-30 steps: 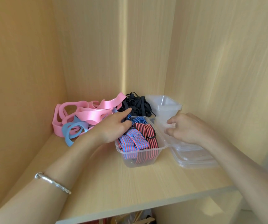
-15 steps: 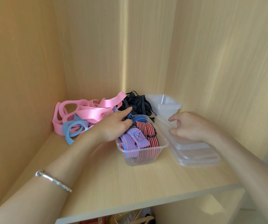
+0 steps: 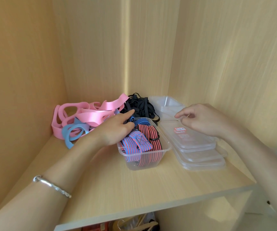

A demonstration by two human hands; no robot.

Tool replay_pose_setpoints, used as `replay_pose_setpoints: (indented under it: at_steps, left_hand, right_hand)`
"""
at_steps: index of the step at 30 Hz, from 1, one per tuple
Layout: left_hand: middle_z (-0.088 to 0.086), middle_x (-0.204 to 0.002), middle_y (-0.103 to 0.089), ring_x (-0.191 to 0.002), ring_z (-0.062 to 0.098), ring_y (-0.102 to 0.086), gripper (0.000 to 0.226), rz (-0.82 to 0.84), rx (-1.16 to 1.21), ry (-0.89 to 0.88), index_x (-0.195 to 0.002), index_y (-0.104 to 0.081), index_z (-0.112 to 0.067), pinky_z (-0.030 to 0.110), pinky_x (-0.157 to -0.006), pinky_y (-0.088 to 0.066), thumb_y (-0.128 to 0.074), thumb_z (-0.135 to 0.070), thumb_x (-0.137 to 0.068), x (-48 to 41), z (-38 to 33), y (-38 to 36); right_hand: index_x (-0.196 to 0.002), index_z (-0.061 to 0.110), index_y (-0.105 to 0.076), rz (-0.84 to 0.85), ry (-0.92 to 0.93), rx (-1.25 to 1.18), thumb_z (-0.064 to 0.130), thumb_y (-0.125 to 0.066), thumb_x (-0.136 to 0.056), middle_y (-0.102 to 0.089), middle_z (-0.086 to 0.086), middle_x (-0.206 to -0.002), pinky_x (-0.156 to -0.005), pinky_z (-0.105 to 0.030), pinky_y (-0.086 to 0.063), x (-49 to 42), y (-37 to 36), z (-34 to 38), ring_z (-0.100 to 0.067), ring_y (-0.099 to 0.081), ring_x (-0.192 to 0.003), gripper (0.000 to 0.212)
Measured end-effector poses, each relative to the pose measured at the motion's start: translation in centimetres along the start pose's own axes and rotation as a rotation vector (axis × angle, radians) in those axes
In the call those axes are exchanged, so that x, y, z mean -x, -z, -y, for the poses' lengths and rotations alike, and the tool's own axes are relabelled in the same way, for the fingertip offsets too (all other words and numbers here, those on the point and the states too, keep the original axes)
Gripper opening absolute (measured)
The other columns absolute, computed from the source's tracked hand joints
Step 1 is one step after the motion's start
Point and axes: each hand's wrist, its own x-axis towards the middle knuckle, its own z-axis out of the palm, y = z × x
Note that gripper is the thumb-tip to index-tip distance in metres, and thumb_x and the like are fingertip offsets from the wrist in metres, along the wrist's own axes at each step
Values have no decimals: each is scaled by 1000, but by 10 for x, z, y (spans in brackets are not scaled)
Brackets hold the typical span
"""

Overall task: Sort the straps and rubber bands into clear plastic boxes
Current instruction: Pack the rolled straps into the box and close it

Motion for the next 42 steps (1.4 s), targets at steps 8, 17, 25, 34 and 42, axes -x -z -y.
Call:
replay_pose_setpoints:
  at_steps: [8, 17, 25, 34, 42]
  left_hand:
    - [-5, -155, -29, -140, 12, -28, 52, -17, -2, -25, -148, -32, -29, 18, -104, -22, -45, -25, -98, 2, -1, 0]
    - [5, -111, -69, -107, 22, -58, 32, -141, -220, -244, -104, -70, -11, 26, -91, -42, -42, -22, -93, 12, -59, 0]
    - [13, -113, -60, -106, 33, -57, 30, 73, -894, -371, -115, -59, -11, 32, -71, -35, -43, -27, -97, 36, -119, -58]
    - [6, -115, -61, -108, 28, -57, 25, 208, -1142, -310, -111, -58, -13, 32, -79, -29, -45, -29, -97, 2, -127, -78]
    - [5, -119, -58, -113, 25, -53, 36, 251, -969, -174, -121, -56, -16, 42, -97, -29, -43, -40, -98, -9, -120, -76]
  right_hand:
    - [-80, 48, -67, 124, 167, 4, 33, -68, -85, -58, 21, -112, -93, -26, -41, 2, -2, -12, -3, -52, -112, 17]
    - [-129, 40, -53, 330, 188, 216, 39, -80, -73, -43, 20, -129, -104, -28, -36, 13, -7, -12, -4, -41, -122, 62]
    - [-126, 44, -52, 201, 210, 247, 26, -58, -88, -48, 15, -126, -99, -37, -41, 12, 5, -20, -11, -44, -121, 43]
    - [-134, 45, -46, 168, 180, 190, 27, -60, -91, -44, 11, -130, -100, -34, -39, 8, 23, -27, -12, -42, -121, 48]
    - [-140, 47, -33, 239, 160, 168, 39, -76, -77, -40, 13, -133, -101, -36, -40, 21, 10, -21, -11, -40, -125, 76]
